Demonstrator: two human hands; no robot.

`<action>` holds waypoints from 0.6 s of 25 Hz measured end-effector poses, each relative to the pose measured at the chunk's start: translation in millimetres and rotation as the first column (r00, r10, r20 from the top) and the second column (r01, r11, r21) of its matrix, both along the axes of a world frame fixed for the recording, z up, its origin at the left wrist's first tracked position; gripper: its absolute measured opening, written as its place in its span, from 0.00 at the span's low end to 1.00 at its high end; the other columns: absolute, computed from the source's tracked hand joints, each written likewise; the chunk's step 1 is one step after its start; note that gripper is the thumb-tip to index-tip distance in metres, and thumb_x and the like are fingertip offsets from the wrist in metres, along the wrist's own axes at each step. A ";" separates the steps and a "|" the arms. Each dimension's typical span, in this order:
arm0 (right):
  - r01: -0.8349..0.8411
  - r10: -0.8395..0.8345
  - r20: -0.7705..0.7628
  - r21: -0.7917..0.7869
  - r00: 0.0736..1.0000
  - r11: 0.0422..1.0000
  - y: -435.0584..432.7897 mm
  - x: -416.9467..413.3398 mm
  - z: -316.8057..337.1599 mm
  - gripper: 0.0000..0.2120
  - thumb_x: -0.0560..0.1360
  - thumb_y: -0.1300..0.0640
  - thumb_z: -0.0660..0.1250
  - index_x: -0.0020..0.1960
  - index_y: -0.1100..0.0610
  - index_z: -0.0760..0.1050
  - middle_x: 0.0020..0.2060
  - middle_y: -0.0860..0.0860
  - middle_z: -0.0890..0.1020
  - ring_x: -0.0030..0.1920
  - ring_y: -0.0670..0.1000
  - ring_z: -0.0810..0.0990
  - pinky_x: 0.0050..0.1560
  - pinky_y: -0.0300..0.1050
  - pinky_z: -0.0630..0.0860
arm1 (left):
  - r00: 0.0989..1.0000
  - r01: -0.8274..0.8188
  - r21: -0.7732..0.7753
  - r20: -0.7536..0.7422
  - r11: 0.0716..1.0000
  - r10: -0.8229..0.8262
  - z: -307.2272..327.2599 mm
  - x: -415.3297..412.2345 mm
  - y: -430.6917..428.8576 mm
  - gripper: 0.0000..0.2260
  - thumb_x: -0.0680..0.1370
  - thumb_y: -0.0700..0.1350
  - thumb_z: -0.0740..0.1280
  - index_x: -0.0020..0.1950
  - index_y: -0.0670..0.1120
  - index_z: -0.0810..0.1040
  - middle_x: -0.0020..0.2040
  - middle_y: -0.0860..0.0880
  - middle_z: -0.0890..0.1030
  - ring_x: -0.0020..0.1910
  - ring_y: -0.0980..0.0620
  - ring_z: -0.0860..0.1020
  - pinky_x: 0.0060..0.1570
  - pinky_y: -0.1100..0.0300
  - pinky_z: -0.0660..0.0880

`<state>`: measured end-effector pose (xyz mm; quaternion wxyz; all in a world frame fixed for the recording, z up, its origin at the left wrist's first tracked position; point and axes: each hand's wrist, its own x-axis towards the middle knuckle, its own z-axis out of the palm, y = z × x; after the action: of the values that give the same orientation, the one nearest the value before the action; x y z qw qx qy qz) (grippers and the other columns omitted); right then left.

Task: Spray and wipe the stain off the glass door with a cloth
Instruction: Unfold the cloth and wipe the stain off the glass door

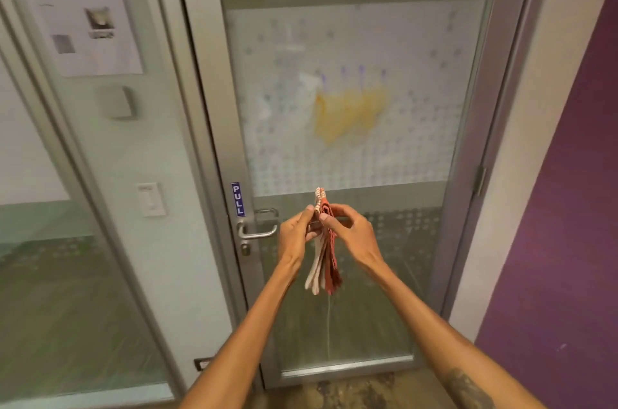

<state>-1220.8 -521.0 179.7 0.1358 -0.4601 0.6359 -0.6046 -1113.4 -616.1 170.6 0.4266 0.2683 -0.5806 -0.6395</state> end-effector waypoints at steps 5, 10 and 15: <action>0.153 -0.156 -0.055 -0.043 0.986 0.987 -18.7 -73.0 2.3 0.14 0.77 0.40 0.67 0.56 0.46 0.82 0.47 0.41 0.86 0.49 0.39 0.84 0.54 0.48 0.82 | 0.999 0.034 -0.160 0.018 0.987 -0.032 -5.1 -82.0 -19.6 0.08 0.79 0.56 0.69 0.47 0.58 0.89 0.45 0.50 0.89 0.46 0.55 0.87 0.51 0.58 0.83; 0.256 -0.268 -0.067 -0.150 0.961 0.955 -42.0 -141.9 17.7 0.09 0.80 0.41 0.62 0.47 0.39 0.80 0.38 0.38 0.85 0.40 0.39 0.84 0.38 0.29 0.74 | 1.000 -0.019 -0.255 0.016 0.967 0.023 9.6 -161.0 -41.1 0.12 0.74 0.59 0.74 0.50 0.53 0.88 0.45 0.49 0.88 0.47 0.51 0.87 0.52 0.53 0.84; 0.173 -0.194 -0.089 -0.196 0.977 0.965 -65.9 -198.0 39.7 0.11 0.76 0.35 0.66 0.53 0.39 0.77 0.45 0.39 0.85 0.47 0.37 0.83 0.43 0.29 0.76 | 0.996 -0.086 -0.279 -0.023 0.956 0.083 35.4 -222.6 -66.6 0.08 0.78 0.48 0.73 0.54 0.46 0.88 0.47 0.47 0.88 0.50 0.46 0.87 0.52 0.53 0.84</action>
<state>-1418.8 -586.9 219.3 0.0008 -0.4418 0.6224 -0.6461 -1336.1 -682.8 206.0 0.4904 0.2264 -0.6508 -0.5336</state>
